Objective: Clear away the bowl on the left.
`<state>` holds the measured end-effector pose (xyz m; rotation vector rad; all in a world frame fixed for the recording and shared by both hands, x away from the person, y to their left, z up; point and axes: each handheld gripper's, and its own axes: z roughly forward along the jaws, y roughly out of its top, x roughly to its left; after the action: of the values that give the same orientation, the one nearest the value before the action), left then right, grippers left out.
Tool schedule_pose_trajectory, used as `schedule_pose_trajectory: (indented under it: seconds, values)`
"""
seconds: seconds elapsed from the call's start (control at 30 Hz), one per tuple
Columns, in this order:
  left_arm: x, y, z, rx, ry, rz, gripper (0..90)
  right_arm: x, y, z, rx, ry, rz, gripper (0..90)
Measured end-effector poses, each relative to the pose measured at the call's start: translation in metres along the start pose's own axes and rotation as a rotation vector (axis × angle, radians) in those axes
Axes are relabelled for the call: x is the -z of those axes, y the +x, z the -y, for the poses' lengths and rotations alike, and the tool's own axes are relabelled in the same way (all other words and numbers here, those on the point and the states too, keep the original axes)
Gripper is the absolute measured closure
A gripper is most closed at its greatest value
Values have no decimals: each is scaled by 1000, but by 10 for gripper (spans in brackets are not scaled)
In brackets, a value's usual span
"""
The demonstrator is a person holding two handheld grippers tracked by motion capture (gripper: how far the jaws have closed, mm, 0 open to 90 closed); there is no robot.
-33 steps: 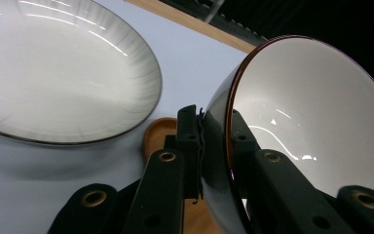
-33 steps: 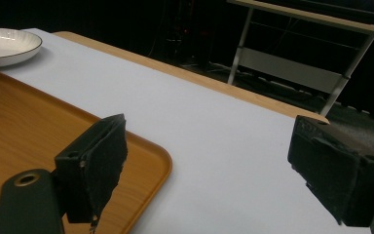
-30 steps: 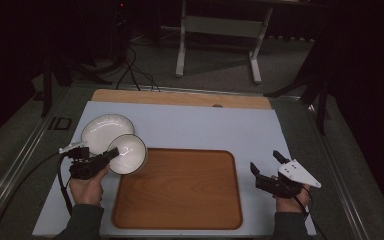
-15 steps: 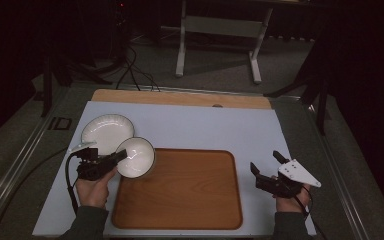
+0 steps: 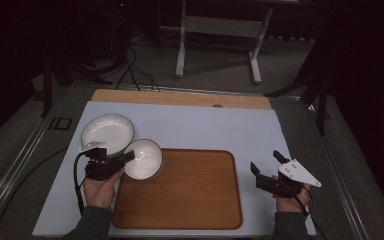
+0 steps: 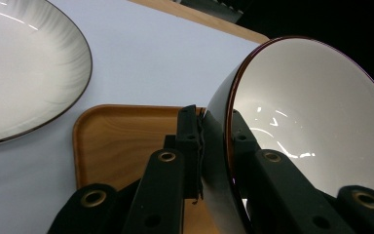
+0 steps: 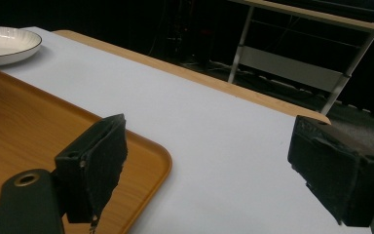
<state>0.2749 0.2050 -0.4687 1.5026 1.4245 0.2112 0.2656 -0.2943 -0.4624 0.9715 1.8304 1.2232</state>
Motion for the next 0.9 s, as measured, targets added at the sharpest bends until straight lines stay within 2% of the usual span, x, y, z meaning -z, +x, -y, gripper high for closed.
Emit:
schedule_pose_trajectory:
  seconds: [0.5, 0.9]
  values:
    - [-13, -14, 4, -43, 35, 14, 817, -1, 0, 0, 5, 4, -6, 140]
    - [-28, -27, 9, -88, 83, 18, 817, -1, 1, 0, 9, 4, -8, 140]
